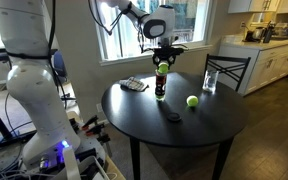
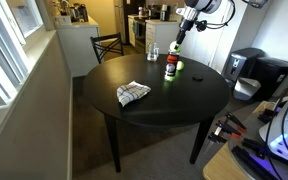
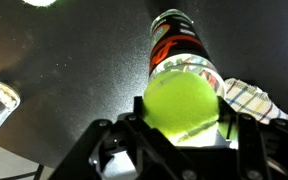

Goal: Put the tennis ball in the container

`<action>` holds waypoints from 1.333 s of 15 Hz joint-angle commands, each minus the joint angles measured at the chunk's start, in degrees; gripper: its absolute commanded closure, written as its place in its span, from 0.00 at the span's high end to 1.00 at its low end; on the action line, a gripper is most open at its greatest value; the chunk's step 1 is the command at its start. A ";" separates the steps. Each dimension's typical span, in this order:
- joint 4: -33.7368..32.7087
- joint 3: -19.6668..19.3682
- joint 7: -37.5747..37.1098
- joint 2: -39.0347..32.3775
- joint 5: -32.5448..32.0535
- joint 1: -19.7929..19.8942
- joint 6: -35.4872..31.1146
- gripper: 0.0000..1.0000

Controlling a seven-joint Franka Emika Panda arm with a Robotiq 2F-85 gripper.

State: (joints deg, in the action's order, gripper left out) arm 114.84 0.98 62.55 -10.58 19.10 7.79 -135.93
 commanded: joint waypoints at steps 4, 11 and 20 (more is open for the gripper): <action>0.05 -0.02 -1.45 -0.90 -1.04 -0.87 -2.06 0.43; 0.02 0.17 -1.80 -0.86 -1.02 -1.05 -1.86 0.93; 0.77 0.23 -1.25 0.55 -0.68 -1.16 -1.65 1.00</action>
State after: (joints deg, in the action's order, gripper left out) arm 114.57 1.17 62.50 -11.61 19.08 6.68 -136.99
